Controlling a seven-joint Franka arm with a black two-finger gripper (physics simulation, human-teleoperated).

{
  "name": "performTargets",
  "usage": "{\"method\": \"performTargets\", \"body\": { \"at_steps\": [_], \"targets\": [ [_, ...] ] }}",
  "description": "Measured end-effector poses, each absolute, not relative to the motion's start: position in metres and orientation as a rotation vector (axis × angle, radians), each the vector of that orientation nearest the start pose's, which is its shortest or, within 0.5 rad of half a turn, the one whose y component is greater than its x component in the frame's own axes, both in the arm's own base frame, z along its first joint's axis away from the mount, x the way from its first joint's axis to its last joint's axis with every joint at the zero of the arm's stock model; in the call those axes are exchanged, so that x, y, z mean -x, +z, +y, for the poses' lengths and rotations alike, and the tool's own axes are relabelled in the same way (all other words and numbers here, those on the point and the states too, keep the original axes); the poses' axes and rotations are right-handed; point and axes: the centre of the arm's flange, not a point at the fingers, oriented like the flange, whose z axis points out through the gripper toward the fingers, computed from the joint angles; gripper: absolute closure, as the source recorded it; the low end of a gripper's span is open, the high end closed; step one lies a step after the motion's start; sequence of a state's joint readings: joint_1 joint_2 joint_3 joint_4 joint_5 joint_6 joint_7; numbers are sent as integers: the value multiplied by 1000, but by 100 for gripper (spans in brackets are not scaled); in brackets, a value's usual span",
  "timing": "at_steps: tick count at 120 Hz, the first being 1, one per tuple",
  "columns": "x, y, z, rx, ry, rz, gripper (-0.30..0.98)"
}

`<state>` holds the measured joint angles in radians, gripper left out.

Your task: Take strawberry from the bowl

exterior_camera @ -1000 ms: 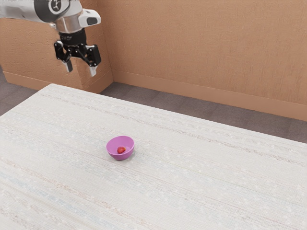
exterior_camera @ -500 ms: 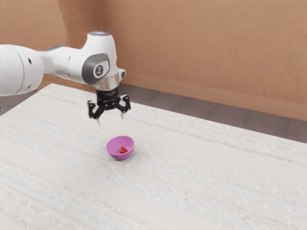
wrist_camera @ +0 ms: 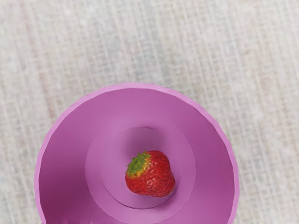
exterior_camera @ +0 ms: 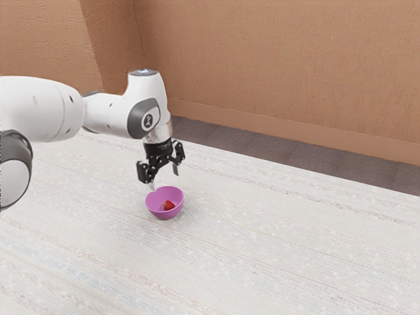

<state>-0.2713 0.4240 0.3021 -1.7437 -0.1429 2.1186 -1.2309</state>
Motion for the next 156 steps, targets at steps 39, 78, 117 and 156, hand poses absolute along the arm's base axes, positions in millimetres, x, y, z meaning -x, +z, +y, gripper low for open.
{"method": "performTargets", "body": {
  "at_steps": [39,78,117,156],
  "targets": [
    [-643,320,3,2337,60,-2059,27],
    [-642,295,3,2252,71,-2133,43],
    [-651,276,3,2202,59,-2184,46],
    [-654,265,3,2183,25,-2213,47]
  ]
}}
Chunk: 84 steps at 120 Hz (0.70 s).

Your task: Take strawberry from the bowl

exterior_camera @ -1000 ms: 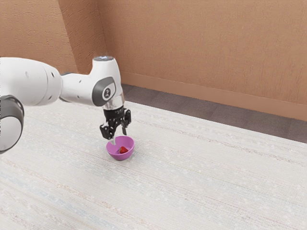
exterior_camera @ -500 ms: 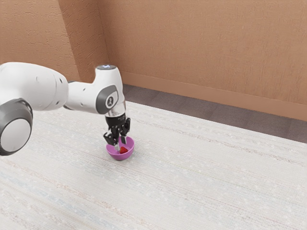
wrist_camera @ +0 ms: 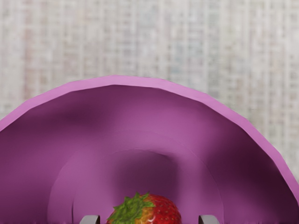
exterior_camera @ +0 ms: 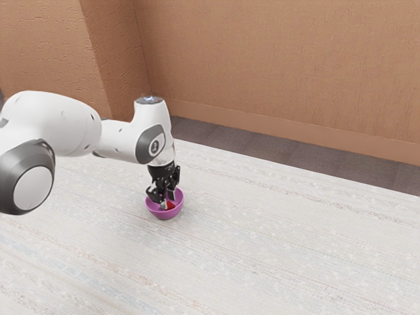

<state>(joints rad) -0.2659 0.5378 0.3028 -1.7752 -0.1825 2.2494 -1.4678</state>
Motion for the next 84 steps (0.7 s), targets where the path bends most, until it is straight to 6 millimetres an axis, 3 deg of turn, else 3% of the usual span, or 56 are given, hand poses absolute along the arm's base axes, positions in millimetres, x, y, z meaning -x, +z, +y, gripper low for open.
{"method": "performTargets", "body": {
  "at_steps": [45,84],
  "targets": [
    [-656,265,-7,-2223,-17,2254,47],
    [-656,259,2,-2201,-26,2282,47]
  ]
}}
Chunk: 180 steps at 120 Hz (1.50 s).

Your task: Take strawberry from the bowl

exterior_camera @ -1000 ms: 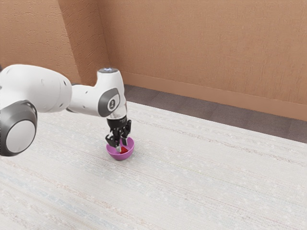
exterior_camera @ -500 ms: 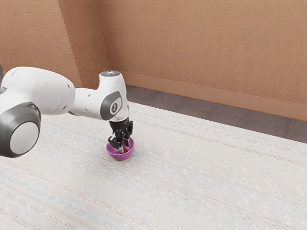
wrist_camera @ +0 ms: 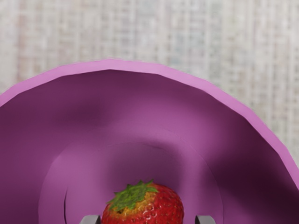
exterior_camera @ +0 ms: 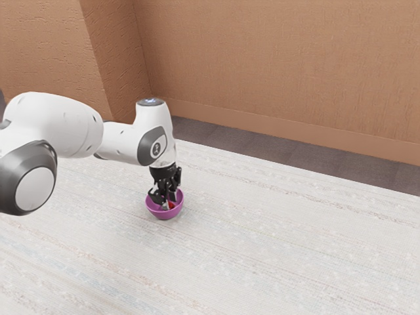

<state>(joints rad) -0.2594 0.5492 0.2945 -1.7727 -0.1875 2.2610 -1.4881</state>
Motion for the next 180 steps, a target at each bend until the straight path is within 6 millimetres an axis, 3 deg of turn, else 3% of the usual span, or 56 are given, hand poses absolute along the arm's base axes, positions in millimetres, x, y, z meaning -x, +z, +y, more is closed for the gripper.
{"method": "performTargets", "body": {
  "at_steps": [33,113,129,147,161,180],
  "targets": [
    [-656,258,5,-2194,-27,2291,48],
    [-658,252,0,-2203,-30,2295,66],
    [-661,263,-1,-2196,-16,2285,68],
    [-661,302,0,-2167,16,2256,70],
    [-658,335,-25,-2191,23,2194,70],
    [-656,347,-83,-2286,15,2092,71]
  ]
}}
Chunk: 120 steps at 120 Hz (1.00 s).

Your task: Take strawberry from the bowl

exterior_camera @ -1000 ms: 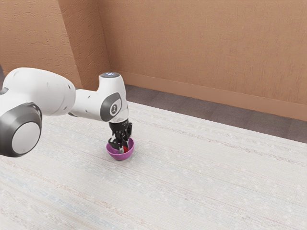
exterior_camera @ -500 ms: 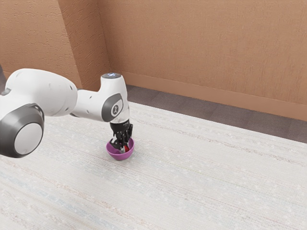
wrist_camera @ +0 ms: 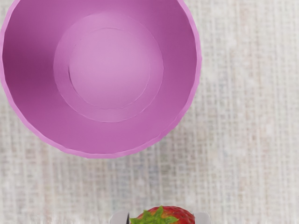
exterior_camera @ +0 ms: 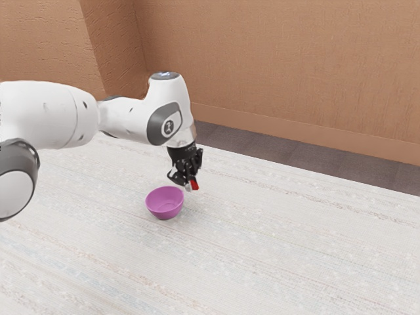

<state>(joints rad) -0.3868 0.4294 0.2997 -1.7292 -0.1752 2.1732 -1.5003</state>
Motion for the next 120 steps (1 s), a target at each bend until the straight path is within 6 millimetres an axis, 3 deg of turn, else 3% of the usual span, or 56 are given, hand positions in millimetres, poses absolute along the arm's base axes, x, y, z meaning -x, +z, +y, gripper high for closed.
{"method": "performTargets", "body": {
  "at_steps": [34,59,79,91,112,117,120],
  "targets": [
    [-662,317,-168,2469,43,-1990,71],
    [-659,289,-212,2517,78,-1901,71],
    [-657,265,-221,2511,104,-1869,70],
    [-656,260,-227,2518,104,-1859,52],
    [-659,274,-231,2552,74,-1854,24],
    [-659,301,-232,2592,43,-1838,20],
    [-657,332,-231,2627,14,-1819,18]
  ]
}}
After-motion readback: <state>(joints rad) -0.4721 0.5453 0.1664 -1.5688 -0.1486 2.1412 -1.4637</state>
